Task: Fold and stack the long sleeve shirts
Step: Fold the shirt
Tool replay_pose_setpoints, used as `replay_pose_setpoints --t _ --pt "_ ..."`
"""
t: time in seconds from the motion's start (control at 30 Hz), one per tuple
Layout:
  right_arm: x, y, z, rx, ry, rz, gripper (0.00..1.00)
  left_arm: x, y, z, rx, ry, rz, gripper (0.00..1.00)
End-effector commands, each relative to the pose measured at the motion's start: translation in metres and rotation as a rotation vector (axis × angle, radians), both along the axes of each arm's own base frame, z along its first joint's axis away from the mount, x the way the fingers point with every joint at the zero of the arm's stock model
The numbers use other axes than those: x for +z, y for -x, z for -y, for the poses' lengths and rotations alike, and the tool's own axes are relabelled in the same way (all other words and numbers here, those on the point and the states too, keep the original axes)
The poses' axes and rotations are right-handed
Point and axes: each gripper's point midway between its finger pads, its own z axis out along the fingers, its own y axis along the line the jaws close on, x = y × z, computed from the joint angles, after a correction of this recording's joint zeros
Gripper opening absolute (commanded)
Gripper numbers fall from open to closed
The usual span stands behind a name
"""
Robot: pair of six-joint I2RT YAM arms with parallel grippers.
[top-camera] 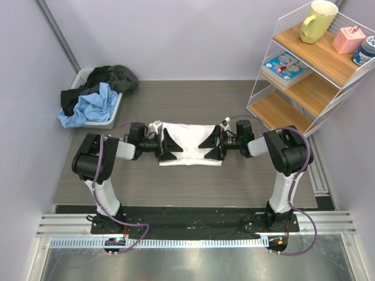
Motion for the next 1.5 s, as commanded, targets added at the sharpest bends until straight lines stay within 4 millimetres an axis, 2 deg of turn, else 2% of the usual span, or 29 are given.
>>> replay_pose_setpoints --t 0.0,0.07,0.13,0.17,0.2,0.27,0.3,0.37,0.4,0.43,0.47,0.5,0.53,0.57,0.6,0.63,0.67,0.73,0.77,0.83,0.9,0.97,1.03,1.07,1.13,1.2,1.3,1.37,1.47 --pt "-0.024 0.010 0.037 -0.031 0.119 -0.050 1.00 -0.036 0.023 -0.032 0.032 -0.126 -0.049 1.00" --pt "-0.010 0.019 0.045 0.016 0.146 -0.006 1.00 -0.015 0.029 -0.035 0.002 -0.102 -0.004 1.00" --pt "0.014 0.014 0.046 0.057 0.154 0.080 1.00 0.004 0.042 -0.034 -0.059 -0.075 0.034 1.00" --pt "0.023 0.016 0.045 0.076 0.161 0.108 1.00 0.026 0.041 -0.031 -0.064 -0.060 0.108 1.00" --pt "0.044 0.007 0.042 0.068 0.148 0.178 1.00 0.039 0.036 -0.028 -0.066 -0.055 0.154 1.00" --pt "0.066 -0.005 0.029 0.055 0.113 0.242 1.00 0.061 0.027 -0.014 -0.069 -0.053 0.235 1.00" --pt "0.075 -0.013 0.022 0.049 0.094 0.261 1.00 0.077 0.015 -0.006 -0.066 -0.042 0.286 1.00" --pt "0.083 -0.021 0.004 0.055 0.066 0.291 1.00 0.086 -0.002 0.011 -0.042 -0.044 0.322 1.00" --pt "0.087 -0.027 -0.003 0.056 0.057 0.308 1.00 0.084 -0.016 0.018 -0.037 -0.044 0.318 1.00" --pt "0.076 -0.031 -0.009 0.061 0.058 0.286 1.00 0.082 -0.026 0.021 -0.026 -0.052 0.319 1.00" --pt "0.075 -0.039 -0.014 0.054 0.051 0.308 1.00 0.077 -0.040 0.024 0.000 -0.060 0.313 1.00" --pt "0.077 -0.049 -0.018 0.050 0.046 0.323 1.00 0.060 -0.050 0.026 0.008 -0.070 0.279 1.00" --pt "0.056 -0.057 -0.019 0.045 0.062 0.285 1.00 0.060 -0.065 0.030 0.020 -0.069 0.293 1.00" --pt "0.050 -0.065 -0.018 0.036 0.069 0.277 1.00 0.053 -0.077 0.027 0.058 -0.084 0.278 1.00" --pt "0.046 -0.076 -0.017 0.028 0.069 0.284 1.00 0.030 -0.085 0.026 0.073 -0.096 0.230 1.00" --pt "0.025 -0.082 -0.013 0.025 0.084 0.248 1.00 0.024 -0.092 0.024 0.091 -0.098 0.209 1.00" --pt "0.016 -0.094 -0.002 0.003 0.110 0.230 1.00 0.012 -0.099 0.014 0.126 -0.110 0.160 1.00" --pt "-0.016 -0.099 0.016 -0.006 0.153 0.164 1.00 -0.025 -0.092 -0.005 0.163 -0.155 0.045 1.00" --pt "-0.022 -0.103 0.028 -0.025 0.156 0.143 1.00 -0.034 -0.085 -0.009 0.163 -0.165 0.021 1.00" --pt "-0.039 -0.102 0.040 -0.024 0.208 0.122 1.00 -0.046 -0.063 -0.013 0.122 -0.198 -0.013 1.00" --pt "-0.045 -0.109 0.042 -0.016 0.243 0.125 1.00 -0.061 -0.029 -0.016 0.085 -0.220 -0.083 1.00" --pt "-0.047 -0.121 0.040 -0.010 0.257 0.145 1.00 -0.064 -0.005 -0.010 0.037 -0.218 -0.110 1.00" --pt "-0.045 -0.127 0.033 0.003 0.282 0.151 1.00 -0.057 0.012 0.000 -0.035 -0.207 -0.076 1.00" --pt "-0.034 -0.142 0.028 0.013 0.290 0.216 1.00 -0.045 0.015 0.004 -0.057 -0.187 -0.044 1.00" --pt "-0.021 -0.143 0.011 0.054 0.292 0.249 1.00 -0.025 0.017 0.012 -0.104 -0.137 0.011 1.00" --pt "0.012 -0.151 -0.002 0.076 0.269 0.335 1.00 0.013 -0.003 0.016 -0.096 -0.097 0.137 1.00" --pt "0.045 -0.144 -0.021 0.101 0.219 0.395 1.00 0.057 -0.042 0.018 -0.053 -0.073 0.286 1.00" --pt "0.047 -0.139 -0.029 0.108 0.218 0.395 0.99 0.061 -0.055 0.018 -0.028 -0.089 0.300 1.00" --pt "0.034 -0.137 -0.033 0.112 0.234 0.374 1.00 0.041 -0.074 0.014 0.031 -0.124 0.247 1.00"
